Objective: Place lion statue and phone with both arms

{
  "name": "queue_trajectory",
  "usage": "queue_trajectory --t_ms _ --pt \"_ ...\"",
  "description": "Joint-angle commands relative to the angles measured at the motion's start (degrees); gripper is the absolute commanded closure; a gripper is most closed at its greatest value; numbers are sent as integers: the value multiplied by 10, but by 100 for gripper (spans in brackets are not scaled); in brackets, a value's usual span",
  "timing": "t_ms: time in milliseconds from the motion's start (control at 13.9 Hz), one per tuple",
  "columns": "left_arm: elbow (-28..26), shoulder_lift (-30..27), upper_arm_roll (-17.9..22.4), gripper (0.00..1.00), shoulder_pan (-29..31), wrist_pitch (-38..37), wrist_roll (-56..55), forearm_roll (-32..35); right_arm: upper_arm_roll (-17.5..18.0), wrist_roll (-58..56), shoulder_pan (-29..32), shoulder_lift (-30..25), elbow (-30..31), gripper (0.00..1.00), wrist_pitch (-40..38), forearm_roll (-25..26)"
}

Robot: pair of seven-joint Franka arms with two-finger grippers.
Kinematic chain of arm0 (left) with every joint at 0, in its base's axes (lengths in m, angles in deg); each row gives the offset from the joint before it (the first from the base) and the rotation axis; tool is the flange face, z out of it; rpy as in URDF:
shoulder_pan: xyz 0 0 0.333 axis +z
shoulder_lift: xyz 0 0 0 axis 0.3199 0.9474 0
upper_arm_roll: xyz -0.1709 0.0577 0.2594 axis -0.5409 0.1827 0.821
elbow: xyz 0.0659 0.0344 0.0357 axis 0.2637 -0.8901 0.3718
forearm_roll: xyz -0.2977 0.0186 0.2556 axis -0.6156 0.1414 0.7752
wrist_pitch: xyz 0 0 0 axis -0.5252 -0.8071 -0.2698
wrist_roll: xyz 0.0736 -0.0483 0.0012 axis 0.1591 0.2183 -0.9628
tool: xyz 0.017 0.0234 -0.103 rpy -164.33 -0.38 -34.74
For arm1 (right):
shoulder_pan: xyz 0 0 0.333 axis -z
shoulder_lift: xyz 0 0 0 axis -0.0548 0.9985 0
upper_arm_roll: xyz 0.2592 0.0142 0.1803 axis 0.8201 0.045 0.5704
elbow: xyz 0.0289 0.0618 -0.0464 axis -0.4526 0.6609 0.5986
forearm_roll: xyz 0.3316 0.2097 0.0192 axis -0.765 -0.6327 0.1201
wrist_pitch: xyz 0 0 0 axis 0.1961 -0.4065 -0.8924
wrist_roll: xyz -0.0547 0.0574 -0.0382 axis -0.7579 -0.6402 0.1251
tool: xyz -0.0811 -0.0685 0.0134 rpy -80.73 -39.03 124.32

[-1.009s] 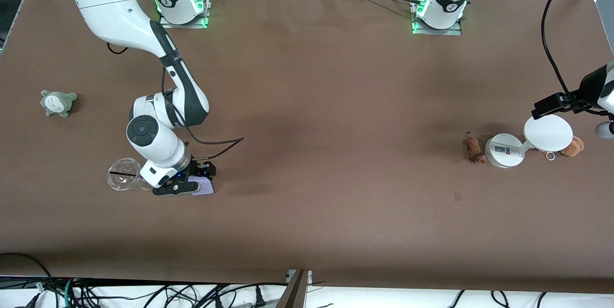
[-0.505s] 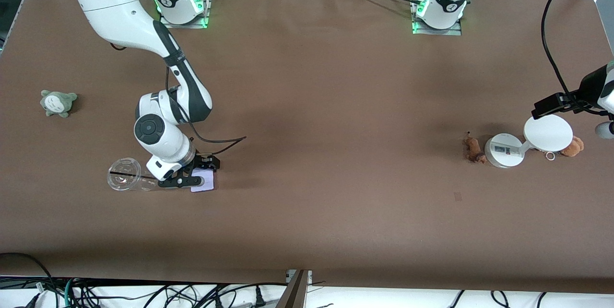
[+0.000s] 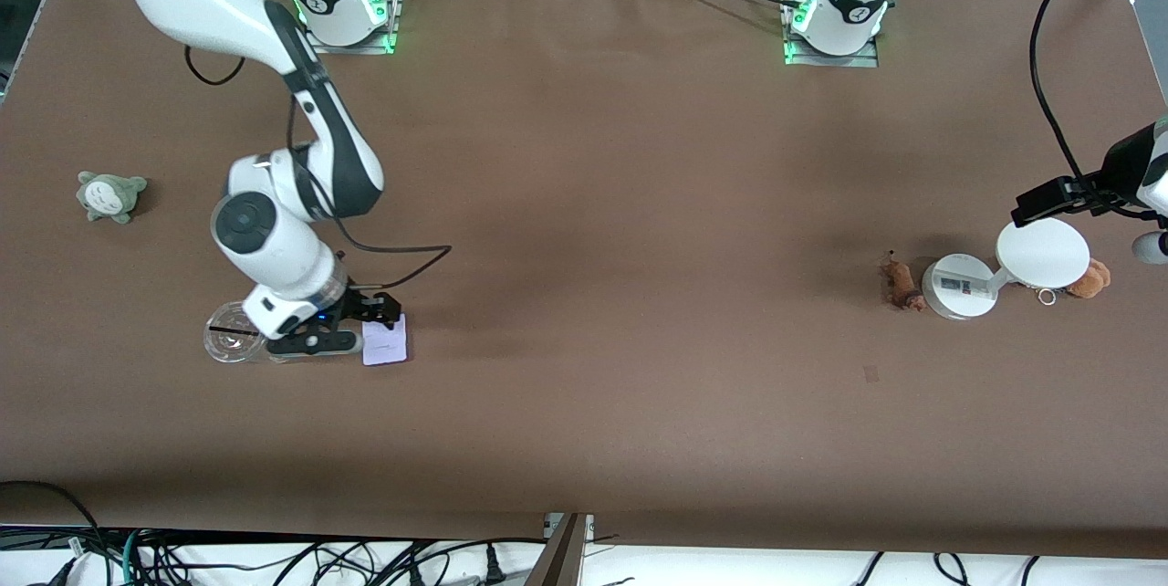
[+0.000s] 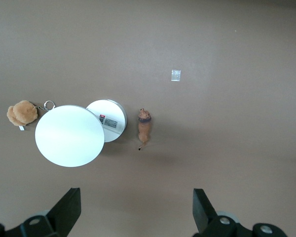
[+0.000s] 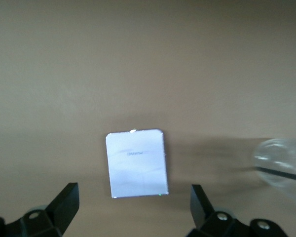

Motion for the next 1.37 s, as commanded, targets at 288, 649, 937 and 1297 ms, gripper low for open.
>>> queue_trajectory --t_ms 288,649,937,1297 --pt "5 0 -2 0 6 -7 15 -16 -14 -8 5 -127 -39 0 -235 -34" --pt "4 0 -1 0 6 -7 15 -16 -43 -23 5 -213 -39 0 -357 -61" --pt "4 0 2 0 6 -7 15 -26 -67 -71 5 -230 -57 0 -407 -61" --pt "4 0 2 0 6 -7 15 -26 -66 -76 5 -225 -77 0 -427 -61"
